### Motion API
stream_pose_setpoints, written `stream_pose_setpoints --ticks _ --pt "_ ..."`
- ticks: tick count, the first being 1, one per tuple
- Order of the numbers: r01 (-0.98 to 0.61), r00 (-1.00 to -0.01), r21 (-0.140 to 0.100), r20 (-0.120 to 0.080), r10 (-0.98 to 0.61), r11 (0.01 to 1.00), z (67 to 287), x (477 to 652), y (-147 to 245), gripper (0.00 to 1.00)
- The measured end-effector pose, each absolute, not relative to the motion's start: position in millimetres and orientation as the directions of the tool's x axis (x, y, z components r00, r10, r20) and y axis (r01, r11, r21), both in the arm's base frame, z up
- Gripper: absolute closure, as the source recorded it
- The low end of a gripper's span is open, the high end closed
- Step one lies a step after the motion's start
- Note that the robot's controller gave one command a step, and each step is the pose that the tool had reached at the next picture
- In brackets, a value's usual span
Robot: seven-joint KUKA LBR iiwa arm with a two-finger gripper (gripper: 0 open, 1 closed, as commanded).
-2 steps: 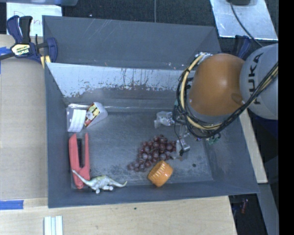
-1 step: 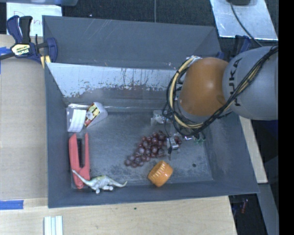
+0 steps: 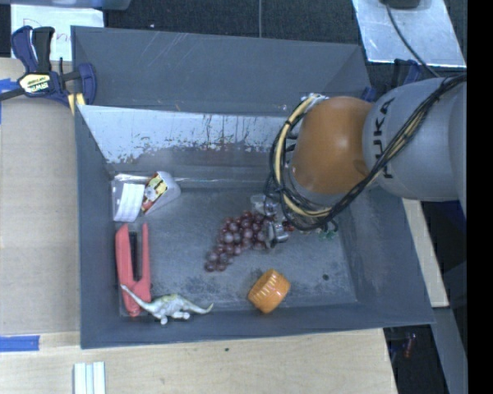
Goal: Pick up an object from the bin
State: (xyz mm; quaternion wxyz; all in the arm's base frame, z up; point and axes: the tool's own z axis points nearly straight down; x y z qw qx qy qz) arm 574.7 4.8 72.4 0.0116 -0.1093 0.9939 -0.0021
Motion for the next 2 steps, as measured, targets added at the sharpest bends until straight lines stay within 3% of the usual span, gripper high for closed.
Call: stream_pose_setpoints --ticks 2 --pt "-0.214 -0.976 -0.007 -0.022 -0.214 0.977 80.5 574.4 4.2 1.0"
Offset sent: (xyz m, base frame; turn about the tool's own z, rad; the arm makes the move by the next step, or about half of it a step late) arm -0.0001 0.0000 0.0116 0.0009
